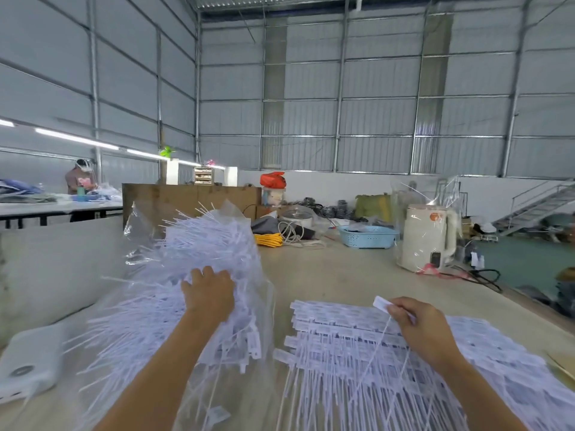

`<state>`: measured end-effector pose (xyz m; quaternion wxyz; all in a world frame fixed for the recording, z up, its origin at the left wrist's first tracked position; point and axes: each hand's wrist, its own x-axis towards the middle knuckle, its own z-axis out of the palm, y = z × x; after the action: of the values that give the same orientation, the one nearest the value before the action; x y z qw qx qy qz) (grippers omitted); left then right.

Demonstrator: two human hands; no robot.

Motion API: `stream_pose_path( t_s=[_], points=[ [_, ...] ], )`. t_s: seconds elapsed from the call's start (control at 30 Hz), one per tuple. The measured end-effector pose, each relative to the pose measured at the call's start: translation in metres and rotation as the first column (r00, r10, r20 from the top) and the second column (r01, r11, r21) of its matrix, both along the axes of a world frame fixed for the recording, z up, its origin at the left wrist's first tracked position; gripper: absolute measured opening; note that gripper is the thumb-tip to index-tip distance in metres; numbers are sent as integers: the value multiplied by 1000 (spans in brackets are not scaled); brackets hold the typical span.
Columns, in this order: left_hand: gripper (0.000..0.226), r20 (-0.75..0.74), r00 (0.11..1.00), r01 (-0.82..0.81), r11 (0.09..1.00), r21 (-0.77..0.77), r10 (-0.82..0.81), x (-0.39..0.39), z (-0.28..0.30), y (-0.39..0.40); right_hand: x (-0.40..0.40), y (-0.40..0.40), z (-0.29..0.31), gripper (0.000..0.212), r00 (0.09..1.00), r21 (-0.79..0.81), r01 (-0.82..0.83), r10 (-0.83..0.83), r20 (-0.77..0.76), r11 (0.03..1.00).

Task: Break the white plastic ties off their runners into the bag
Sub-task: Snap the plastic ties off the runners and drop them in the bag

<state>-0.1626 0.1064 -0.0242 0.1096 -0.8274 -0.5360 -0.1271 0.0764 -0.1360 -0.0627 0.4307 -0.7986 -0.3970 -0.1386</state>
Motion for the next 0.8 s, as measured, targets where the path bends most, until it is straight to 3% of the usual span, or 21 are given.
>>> stream_pose_path(
  t_s=[0.17,0.27,0.33,0.37,0.4,0.43,0.47,0.5,0.57,0.67,0.73,0.8],
  points=[
    [74,-17,998,-64,996,-67,63,11,17,-24,-1,-2,4,14,999,11,-20,20,-30,1000],
    [70,70,994,-83,995,52,79,23,39,-54,-2,-4,7,14,997,31,-47,49,-53,998],
    [62,191,980,2,973,229,-47,38,45,-75,-2,-5,9,16,996,37,-68,70,-60,997],
    [57,287,937,111,948,298,-200,49,44,-86,-3,-5,9,17,995,31,-78,79,-57,996],
    [52,397,834,262,908,328,-384,62,41,-97,-3,-6,9,18,994,23,-87,88,-58,996],
    [47,532,666,432,851,297,-524,76,37,-109,-3,-6,9,18,993,22,-98,99,-65,995],
    [44,661,503,590,780,208,-557,91,30,-121,-3,-7,9,18,990,28,-111,113,-79,993],
    [43,751,421,708,702,79,-509,106,22,-131,-3,-8,9,18,987,34,-126,129,-91,991],
    [43,851,398,830,531,-174,-343,131,-1,-146,-4,-9,10,17,978,45,-173,177,-106,984],
    [38,953,295,920,291,-262,-76,150,-35,-150,-7,-8,10,22,948,60,-278,284,-144,959],
    [32,974,224,939,277,-206,-35,153,-47,-149,-7,-8,7,23,922,62,-335,341,-183,940],
    [37,978,182,920,369,-132,-104,154,-51,-149,-6,-7,5,19,917,58,-345,350,-193,937]
  ],
)
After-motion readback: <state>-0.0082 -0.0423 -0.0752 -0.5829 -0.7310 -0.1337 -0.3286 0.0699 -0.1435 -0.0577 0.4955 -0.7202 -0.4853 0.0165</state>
